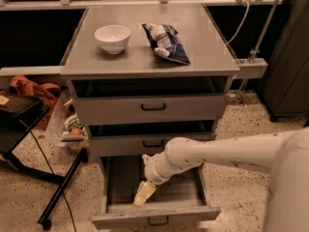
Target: Close bottom drawer
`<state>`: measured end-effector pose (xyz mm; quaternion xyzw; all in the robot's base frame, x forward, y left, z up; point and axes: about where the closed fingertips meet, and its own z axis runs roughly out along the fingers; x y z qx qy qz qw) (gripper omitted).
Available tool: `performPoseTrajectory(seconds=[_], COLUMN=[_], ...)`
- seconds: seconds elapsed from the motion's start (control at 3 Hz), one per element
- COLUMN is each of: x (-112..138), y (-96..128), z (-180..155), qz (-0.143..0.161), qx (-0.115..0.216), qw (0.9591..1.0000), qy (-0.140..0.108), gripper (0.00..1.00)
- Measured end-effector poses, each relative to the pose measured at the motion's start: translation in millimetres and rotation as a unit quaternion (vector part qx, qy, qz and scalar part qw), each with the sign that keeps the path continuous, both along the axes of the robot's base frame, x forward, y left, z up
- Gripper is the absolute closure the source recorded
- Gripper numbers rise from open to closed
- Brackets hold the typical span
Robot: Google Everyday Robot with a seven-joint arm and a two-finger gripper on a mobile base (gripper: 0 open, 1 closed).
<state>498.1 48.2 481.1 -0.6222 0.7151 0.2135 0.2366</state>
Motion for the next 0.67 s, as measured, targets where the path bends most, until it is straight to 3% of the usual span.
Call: performPoseTrajectory(seconds=[0.33, 0.67], x=[8.3, 11.0], y=[20.1, 29.6], z=[-44.7, -89.0], qz=[0.019, 0.018], qx=[-0.005, -0.015], qw=[0.9998, 0.9996], qy=[0.009, 0.017], gripper=[0.00, 0.00])
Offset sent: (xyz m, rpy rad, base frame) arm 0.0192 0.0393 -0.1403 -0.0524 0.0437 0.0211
